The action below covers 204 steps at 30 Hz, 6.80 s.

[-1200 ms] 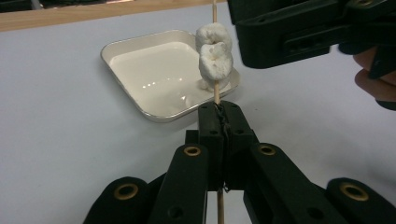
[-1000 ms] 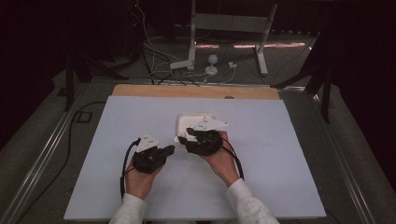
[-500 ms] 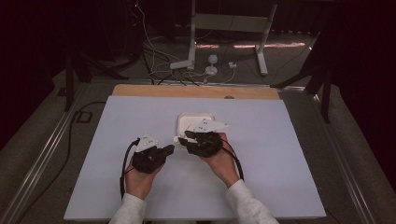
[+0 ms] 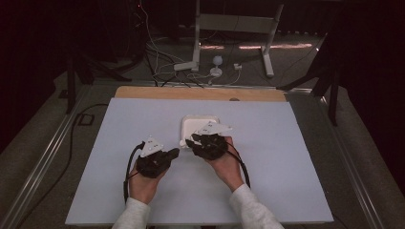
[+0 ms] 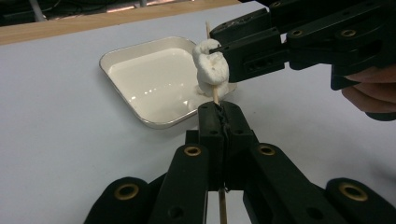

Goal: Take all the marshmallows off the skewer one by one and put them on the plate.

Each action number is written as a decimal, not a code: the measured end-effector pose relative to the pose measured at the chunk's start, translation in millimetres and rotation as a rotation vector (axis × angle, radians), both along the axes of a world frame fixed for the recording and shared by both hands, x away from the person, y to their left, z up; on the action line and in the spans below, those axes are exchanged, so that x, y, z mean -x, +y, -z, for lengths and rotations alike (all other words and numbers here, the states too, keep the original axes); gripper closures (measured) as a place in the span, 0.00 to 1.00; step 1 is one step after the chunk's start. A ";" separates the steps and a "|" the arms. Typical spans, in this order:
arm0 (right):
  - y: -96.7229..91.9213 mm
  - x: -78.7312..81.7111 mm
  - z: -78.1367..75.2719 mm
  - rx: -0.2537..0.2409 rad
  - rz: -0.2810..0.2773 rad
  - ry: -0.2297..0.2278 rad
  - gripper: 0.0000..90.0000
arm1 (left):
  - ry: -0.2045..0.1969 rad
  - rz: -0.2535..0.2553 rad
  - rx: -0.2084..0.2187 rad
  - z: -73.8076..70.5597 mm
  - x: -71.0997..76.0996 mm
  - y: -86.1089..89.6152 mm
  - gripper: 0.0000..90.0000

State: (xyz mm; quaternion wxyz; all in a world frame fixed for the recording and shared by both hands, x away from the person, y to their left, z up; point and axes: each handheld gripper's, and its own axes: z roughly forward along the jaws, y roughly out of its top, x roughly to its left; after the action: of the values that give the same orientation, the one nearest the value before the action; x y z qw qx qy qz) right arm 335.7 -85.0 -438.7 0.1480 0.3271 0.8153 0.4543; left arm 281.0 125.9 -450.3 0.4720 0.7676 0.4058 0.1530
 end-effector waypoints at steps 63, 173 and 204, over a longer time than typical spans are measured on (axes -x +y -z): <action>-17.0 3.9 2.6 0.008 -0.006 -0.036 0.47 | 0.008 -0.070 0.040 0.3 -0.5 3.7 1.00; -51.8 -59.0 34.6 0.130 0.258 0.024 0.90 | -0.035 -0.083 0.091 -14.8 7.2 4.9 1.00; -60.5 -45.9 33.9 -0.008 0.196 0.110 0.03 | -0.049 -0.096 0.099 -23.3 2.3 0.3 1.00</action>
State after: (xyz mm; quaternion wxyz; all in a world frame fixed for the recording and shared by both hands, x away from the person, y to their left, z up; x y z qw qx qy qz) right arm 381.6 -145.5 -472.5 0.1452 0.4302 0.7846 0.4223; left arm 278.7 126.2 -427.0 0.5114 0.7189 0.4375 0.1739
